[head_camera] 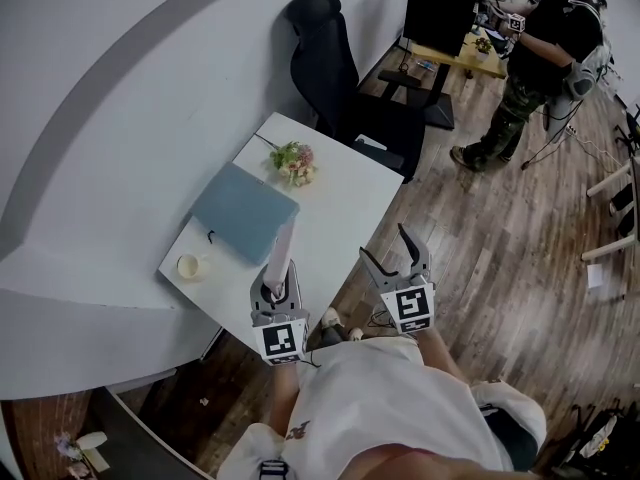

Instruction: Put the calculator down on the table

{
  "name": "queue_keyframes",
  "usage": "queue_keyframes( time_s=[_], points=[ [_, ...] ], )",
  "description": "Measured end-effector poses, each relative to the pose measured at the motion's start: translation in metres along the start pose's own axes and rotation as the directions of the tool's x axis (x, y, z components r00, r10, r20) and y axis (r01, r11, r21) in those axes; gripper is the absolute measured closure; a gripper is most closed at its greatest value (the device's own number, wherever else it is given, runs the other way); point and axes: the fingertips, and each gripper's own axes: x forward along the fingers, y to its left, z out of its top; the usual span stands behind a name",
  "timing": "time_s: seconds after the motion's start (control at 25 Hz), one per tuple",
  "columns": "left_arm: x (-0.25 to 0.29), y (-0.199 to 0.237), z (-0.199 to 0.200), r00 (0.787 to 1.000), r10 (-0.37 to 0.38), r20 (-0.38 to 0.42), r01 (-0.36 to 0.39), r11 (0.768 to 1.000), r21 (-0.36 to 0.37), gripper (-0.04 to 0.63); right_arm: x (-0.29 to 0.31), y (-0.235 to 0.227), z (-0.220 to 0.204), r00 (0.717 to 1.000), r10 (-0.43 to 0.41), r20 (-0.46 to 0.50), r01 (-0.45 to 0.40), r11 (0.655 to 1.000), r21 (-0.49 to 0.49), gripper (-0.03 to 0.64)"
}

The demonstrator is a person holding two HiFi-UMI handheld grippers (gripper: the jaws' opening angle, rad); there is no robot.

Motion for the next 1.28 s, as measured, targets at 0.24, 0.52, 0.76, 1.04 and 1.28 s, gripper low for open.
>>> queue_keyframes(
  time_s=[0.24,0.52,0.76,1.04,1.28],
  points=[
    [0.020,0.023,0.008,0.999,-0.018,0.034,0.018,1.000,0.008,0.528,0.030,0.005,0.011,1.000,-0.008,-0.001,0.008,1.000,-0.013,0.249],
    [0.026,0.050,0.002,0.998,-0.028,0.049,0.029,0.999,-0.019,0.528,0.053,0.023,0.022,1.000,-0.007,-0.014,0.007,0.999,-0.043,0.250],
    [0.032,0.060,-0.007,0.998,-0.036,0.047,0.038,0.998,-0.047,0.528,0.063,0.028,0.024,1.000,-0.013,-0.027,0.011,0.998,-0.055,0.250],
    [0.047,0.061,-0.017,0.999,-0.038,0.019,0.039,0.997,-0.065,0.528,0.085,0.024,0.022,1.000,0.008,-0.029,-0.009,0.998,-0.055,0.252],
    [0.068,0.059,-0.032,1.000,-0.004,-0.022,0.002,0.997,-0.076,0.528,0.107,0.012,0.016,0.998,0.063,-0.028,-0.064,0.997,-0.048,0.253]
  ],
)
